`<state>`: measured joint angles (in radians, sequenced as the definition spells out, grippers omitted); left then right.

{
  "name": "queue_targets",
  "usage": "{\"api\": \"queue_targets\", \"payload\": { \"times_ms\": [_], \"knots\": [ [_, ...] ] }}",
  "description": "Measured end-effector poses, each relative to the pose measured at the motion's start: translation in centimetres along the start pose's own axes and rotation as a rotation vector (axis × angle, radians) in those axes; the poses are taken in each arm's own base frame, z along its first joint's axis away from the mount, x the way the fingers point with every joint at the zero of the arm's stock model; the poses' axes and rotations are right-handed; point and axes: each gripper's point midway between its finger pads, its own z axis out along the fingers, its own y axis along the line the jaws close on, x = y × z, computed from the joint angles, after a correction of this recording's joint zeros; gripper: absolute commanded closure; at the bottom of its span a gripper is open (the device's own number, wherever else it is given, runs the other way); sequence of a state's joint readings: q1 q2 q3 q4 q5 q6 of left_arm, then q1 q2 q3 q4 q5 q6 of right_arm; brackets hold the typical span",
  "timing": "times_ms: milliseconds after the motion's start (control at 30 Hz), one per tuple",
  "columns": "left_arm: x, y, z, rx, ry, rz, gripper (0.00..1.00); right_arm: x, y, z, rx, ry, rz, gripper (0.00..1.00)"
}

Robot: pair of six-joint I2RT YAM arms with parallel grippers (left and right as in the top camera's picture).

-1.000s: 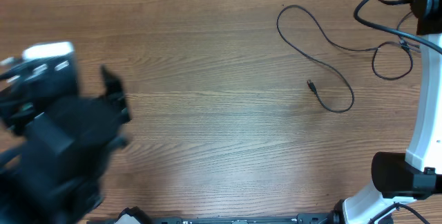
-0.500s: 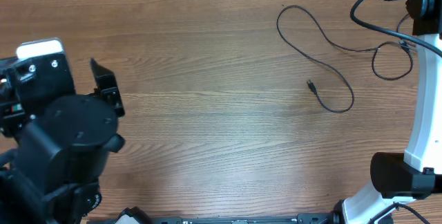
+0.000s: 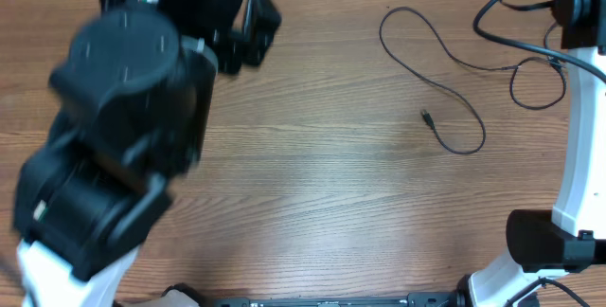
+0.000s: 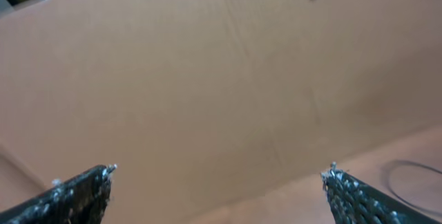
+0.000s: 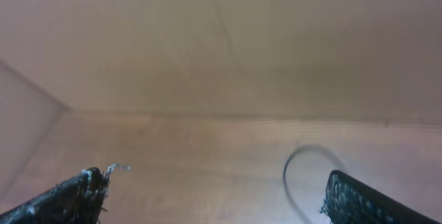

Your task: Untangle cables

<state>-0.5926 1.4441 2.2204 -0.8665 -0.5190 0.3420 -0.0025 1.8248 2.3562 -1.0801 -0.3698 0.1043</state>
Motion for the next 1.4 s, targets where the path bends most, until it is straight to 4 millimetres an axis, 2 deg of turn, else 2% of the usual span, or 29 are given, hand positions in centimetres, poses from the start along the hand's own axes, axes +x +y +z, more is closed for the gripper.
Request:
{"api": "queue_targets", "payload": {
  "times_ms": [133,267,333,467,600,667,800,867,967,1067,1200,1333,1400],
  "knots": [
    [0.6,0.4,4.5,0.002,-0.007,0.056,0.00,2.4,0.4,0.1,-0.003,0.095,0.030,0.00],
    [3.5,0.0,8.1,0.037,0.070,0.095,0.00,4.1,0.0,-0.1,0.018,0.162,0.058,0.00],
    [5.6,-0.4,9.2,0.056,0.137,0.121,0.00,4.7,-0.3,-0.2,0.037,0.183,0.066,0.00],
    [6.7,-0.9,10.0,0.065,0.166,0.141,0.00,4.8,-0.9,-0.3,0.072,0.188,0.066,0.00],
    [7.2,-0.1,8.6,0.052,0.160,0.126,0.00,4.7,-1.1,-0.3,0.086,0.181,0.063,0.00],
    [8.0,0.8,7.1,0.039,0.153,0.110,0.00,4.4,-1.2,-0.2,0.088,0.168,0.058,0.00],
    [10.2,3.7,2.6,-0.032,0.130,0.072,0.01,4.0,-1.2,0.0,0.087,0.153,0.052,0.00],
    [11.0,4.4,0.9,-0.051,0.115,0.058,0.00,4.0,-1.3,0.2,0.087,0.155,0.053,0.00],
    [13.3,4.6,-1.3,-0.055,0.104,-0.005,0.00,4.2,-1.5,0.5,0.091,0.162,0.056,0.00],
    [16.2,4.3,-1.3,-0.041,0.131,-0.057,0.00,4.3,-1.5,0.6,0.091,0.165,0.057,0.00],
    [20.6,3.4,1.5,-0.007,0.181,-0.105,0.00,4.3,-1.6,0.6,0.092,0.166,0.057,0.00],
    [23.8,2.1,6.7,0.028,0.210,-0.130,0.01,4.3,-1.7,0.6,0.102,0.164,0.055,0.00],
    [24.8,1.5,9.0,0.044,0.211,-0.135,0.00,4.2,-2.1,0.6,0.122,0.161,0.054,0.00]
  ]
}}
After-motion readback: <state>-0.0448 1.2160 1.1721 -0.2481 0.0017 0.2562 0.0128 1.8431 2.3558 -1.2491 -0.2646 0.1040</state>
